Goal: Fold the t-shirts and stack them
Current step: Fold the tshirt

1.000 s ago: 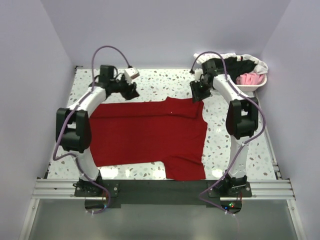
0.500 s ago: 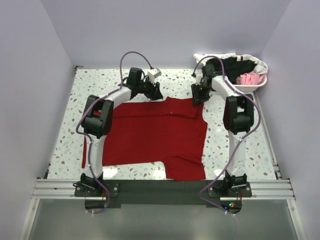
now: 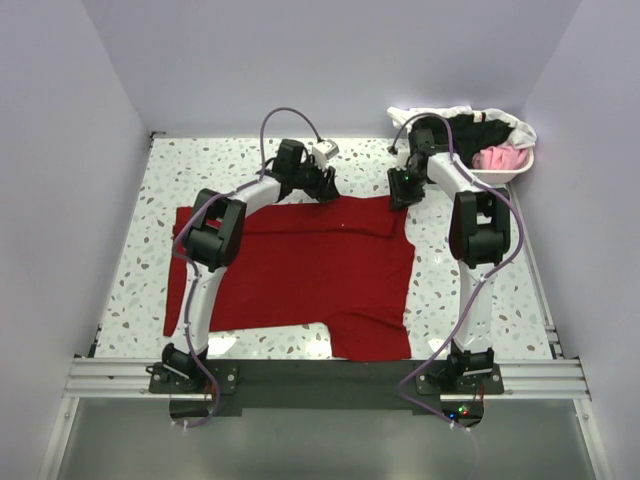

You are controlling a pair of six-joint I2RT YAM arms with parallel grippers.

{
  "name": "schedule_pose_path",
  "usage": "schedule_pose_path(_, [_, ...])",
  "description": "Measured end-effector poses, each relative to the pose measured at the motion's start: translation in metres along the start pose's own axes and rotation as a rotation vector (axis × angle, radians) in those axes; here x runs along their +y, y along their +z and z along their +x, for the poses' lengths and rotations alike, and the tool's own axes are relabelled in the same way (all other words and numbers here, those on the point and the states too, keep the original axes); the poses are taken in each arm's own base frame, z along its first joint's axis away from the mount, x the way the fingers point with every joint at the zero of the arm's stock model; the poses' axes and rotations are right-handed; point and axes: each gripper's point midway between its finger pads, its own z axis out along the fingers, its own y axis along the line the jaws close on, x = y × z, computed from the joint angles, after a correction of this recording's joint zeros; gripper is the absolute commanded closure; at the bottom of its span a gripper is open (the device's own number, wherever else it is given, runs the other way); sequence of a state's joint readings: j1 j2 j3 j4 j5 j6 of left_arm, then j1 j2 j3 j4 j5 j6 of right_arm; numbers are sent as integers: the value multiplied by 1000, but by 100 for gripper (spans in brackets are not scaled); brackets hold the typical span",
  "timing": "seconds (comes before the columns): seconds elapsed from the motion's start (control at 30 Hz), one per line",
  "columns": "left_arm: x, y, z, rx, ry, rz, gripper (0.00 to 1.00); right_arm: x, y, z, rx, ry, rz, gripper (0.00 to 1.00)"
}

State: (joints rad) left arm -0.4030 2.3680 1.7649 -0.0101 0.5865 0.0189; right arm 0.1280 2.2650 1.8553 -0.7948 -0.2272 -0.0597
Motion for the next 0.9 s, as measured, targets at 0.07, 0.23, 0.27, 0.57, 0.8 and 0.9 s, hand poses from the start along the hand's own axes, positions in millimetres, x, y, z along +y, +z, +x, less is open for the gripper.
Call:
schedule_pose_path(0.07, [1,3,2,4,-2,1,49,0,0,0,-2,0,0,64])
schedule_pose_path(0.23, [-2,11,4,7,3,10,50,0,0,0,-2,0,1,65])
schedule_pose_path(0.27, [-3,13,4,8,4,13,50,0,0,0,-2,0,2,65])
schedule_pose_path(0.57, [-7,19,-3,-4,-14,21,69,-1,0,0,-2,-2,4,98])
schedule_pose_path(0.8, [-7,18,-14,-24,-6,19,74,0,-1,-1,-5,-1,1,100])
schedule_pose_path(0.9, [-5,18,-15,-24,-11,5,65,1,-4,-3,-18,-5,1,100])
